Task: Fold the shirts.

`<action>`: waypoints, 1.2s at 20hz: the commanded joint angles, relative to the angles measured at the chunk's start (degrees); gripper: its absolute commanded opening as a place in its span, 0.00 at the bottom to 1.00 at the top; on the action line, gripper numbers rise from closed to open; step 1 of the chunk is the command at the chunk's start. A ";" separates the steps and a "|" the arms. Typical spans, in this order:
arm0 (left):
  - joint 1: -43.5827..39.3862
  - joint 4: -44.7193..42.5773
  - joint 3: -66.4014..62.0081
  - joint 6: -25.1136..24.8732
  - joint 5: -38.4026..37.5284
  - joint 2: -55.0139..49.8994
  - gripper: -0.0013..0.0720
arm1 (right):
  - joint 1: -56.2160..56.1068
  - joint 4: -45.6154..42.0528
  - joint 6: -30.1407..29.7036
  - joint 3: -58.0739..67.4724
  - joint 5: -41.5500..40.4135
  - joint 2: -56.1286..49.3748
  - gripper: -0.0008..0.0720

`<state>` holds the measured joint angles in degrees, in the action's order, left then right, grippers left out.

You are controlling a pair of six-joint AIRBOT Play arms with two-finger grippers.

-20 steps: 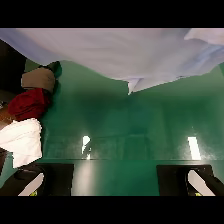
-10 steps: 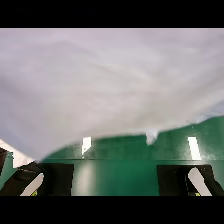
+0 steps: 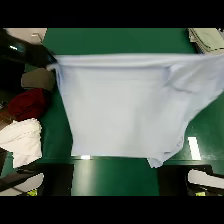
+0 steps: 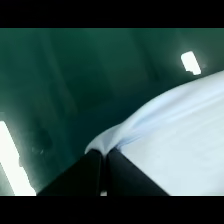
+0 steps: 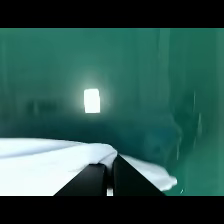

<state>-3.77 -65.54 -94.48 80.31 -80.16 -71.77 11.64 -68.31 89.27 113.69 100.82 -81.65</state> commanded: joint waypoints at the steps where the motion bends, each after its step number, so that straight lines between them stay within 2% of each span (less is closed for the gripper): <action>1: 0.00 -1.38 2.40 -1.62 2.86 -11.37 0.05 | -7.91 -7.02 -0.33 -3.74 -1.09 -12.28 0.03; 5: 0.00 -1.53 2.40 -6.78 17.40 -17.40 0.05 | -10.47 -8.24 -1.68 -5.22 -18.73 -19.69 0.03; 9: -0.02 -1.62 2.40 -10.12 30.73 -19.82 0.05 | -11.06 -8.46 -2.45 -5.22 -30.10 -23.02 0.03; 13: 0.00 -2.54 2.40 -13.38 36.24 -21.62 0.05 | -11.69 -14.27 -2.89 -5.11 -38.34 -22.91 0.03; 16: -0.02 -3.52 2.40 -13.46 36.15 -22.62 0.05 | -11.93 -16.31 -6.82 -5.14 -38.73 -22.93 0.03; 18: 0.00 -3.52 2.40 -15.85 33.70 -23.39 0.05 | -12.79 -16.41 -9.55 -5.14 -37.51 -22.91 0.03; 21: 0.00 -5.33 3.54 -19.58 29.73 -23.80 0.05 | -14.36 -18.03 -9.86 -5.20 -32.79 -22.91 0.03; 24: 0.00 -7.93 7.54 -19.61 27.54 -23.80 0.05 | -16.41 -21.81 -9.75 -5.31 -27.80 -22.91 0.03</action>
<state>-3.77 -71.22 -89.52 62.22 -49.91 -95.37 -3.14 -86.96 80.20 108.44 68.36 -104.55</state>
